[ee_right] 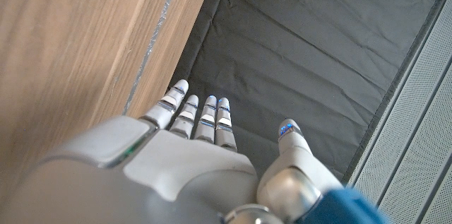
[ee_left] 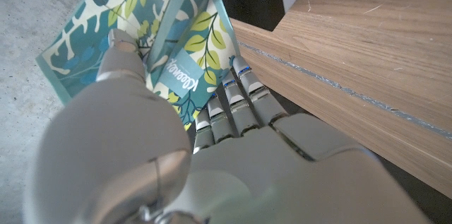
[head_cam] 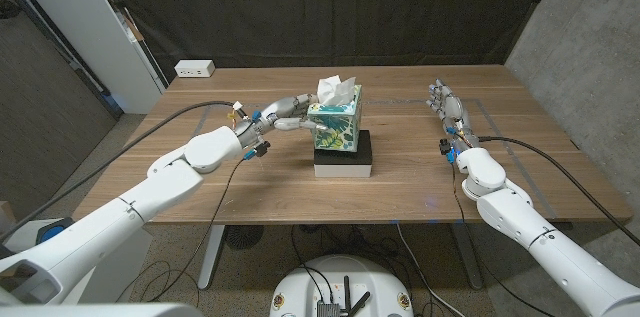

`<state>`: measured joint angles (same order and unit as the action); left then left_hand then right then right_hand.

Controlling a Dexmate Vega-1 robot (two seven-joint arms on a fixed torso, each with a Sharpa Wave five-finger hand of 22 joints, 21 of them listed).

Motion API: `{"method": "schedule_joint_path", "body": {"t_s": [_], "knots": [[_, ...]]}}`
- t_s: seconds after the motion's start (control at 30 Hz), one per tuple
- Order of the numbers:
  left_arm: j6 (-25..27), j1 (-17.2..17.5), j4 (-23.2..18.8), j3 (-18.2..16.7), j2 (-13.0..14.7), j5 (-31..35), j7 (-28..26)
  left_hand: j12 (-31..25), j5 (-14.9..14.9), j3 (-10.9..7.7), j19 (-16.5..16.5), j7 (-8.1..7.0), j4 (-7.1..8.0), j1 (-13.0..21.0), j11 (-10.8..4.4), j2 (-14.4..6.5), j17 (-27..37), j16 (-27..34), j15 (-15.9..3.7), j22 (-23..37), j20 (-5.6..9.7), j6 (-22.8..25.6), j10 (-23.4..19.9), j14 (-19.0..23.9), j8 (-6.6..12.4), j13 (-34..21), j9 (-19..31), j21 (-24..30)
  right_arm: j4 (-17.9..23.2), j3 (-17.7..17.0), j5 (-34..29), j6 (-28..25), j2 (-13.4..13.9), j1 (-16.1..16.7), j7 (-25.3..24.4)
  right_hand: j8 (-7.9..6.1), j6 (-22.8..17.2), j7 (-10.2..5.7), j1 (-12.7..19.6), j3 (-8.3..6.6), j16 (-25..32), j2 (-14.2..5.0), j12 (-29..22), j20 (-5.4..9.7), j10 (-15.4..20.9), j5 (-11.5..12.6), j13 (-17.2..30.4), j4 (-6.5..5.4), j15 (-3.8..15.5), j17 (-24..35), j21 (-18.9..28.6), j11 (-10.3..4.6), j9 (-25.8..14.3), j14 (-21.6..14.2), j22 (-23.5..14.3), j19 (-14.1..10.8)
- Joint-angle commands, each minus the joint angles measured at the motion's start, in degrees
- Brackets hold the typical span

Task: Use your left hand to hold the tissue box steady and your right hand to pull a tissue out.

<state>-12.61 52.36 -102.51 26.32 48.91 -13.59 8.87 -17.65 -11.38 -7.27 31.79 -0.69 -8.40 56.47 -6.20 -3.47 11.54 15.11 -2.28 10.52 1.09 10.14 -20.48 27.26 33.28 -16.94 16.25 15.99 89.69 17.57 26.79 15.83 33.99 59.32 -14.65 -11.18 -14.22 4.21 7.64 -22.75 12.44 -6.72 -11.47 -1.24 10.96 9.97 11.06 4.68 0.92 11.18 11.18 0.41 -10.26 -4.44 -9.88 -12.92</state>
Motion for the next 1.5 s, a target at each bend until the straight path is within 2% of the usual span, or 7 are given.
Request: {"method": "schedule_joint_path", "body": {"t_s": [0.03,0.4,1.03,1.17,1.5], "knots": [[2.37,1.35,-4.49,-3.07,3.12,-1.76,-0.56,-0.51,0.3,-0.47,0.56,0.73,-0.15,-0.25,0.6,-0.93,0.42,0.55,-7.46,0.03,0.0,0.03,-0.33,0.98,0.47,-0.44,0.27,0.08,-0.07,0.03,0.38,0.2,0.0,0.3,0.49,0.22,-0.24,0.26,0.44,-0.04,0.03,0.2,0.18,-0.3,0.52,0.07,0.26,0.42,-0.33,0.17,0.0,-0.01,-0.09,-0.23,-0.1,-0.14],[3.76,2.32,-8.29,-5.56,5.84,0.12,-2.27,-0.53,0.67,-0.57,0.31,0.73,-0.01,-0.84,0.48,-0.89,0.64,0.27,-7.31,-0.05,-0.32,-0.22,-0.31,0.86,0.83,-0.9,0.46,-0.31,-0.27,0.02,0.63,0.74,-0.2,0.71,0.59,0.23,-0.2,0.3,0.53,-0.06,-0.02,0.2,0.2,-0.27,0.49,0.06,0.26,0.61,-0.29,0.15,-0.01,-0.02,-0.09,-0.24,-0.1,-0.1],[3.04,2.22,-7.83,-5.68,5.65,0.18,-1.44,-0.51,0.93,-0.86,-0.82,0.54,0.01,-1.52,0.44,-0.88,0.91,-0.16,-7.26,-0.07,-0.66,-0.3,-0.04,0.74,1.52,-1.61,0.73,-1.16,-0.78,0.06,1.36,1.74,-0.82,0.69,1.22,0.23,-0.21,0.28,0.62,-0.08,-0.08,0.1,0.21,-0.2,0.5,0.05,0.26,0.86,-0.3,0.15,0.02,-0.03,-0.09,-0.27,-0.1,-0.14],[3.19,2.06,-7.55,-5.57,5.65,0.13,-1.15,-0.25,0.96,-0.92,-1.25,0.51,-0.02,-1.65,0.37,-0.82,0.97,-0.51,-6.96,-0.08,-0.67,-0.51,0.66,0.09,1.62,-1.79,0.79,-1.43,0.65,-0.3,1.27,1.67,-0.59,1.6,0.47,0.19,-0.31,-0.54,0.88,-0.88,-0.05,-1.82,0.23,0.59,0.48,0.25,0.26,0.47,0.57,0.33,-0.06,-0.55,-0.09,-0.16,-0.11,0.14],[2.02,2.44,-6.73,-5.75,5.39,0.03,-1.4,-0.22,1.0,-1.07,-1.68,0.49,-0.08,-1.84,0.52,-0.77,1.06,-0.79,-6.95,-0.09,-0.66,-0.62,0.79,-0.18,1.9,-2.09,0.89,-1.8,2.59,-0.81,0.83,2.01,-0.34,3.59,-0.67,0.21,-0.28,-0.5,0.72,-0.88,0.01,-1.94,0.25,0.73,0.42,0.19,0.26,0.29,0.56,0.46,0.01,-0.45,-0.09,-0.16,-0.11,0.01]]}}
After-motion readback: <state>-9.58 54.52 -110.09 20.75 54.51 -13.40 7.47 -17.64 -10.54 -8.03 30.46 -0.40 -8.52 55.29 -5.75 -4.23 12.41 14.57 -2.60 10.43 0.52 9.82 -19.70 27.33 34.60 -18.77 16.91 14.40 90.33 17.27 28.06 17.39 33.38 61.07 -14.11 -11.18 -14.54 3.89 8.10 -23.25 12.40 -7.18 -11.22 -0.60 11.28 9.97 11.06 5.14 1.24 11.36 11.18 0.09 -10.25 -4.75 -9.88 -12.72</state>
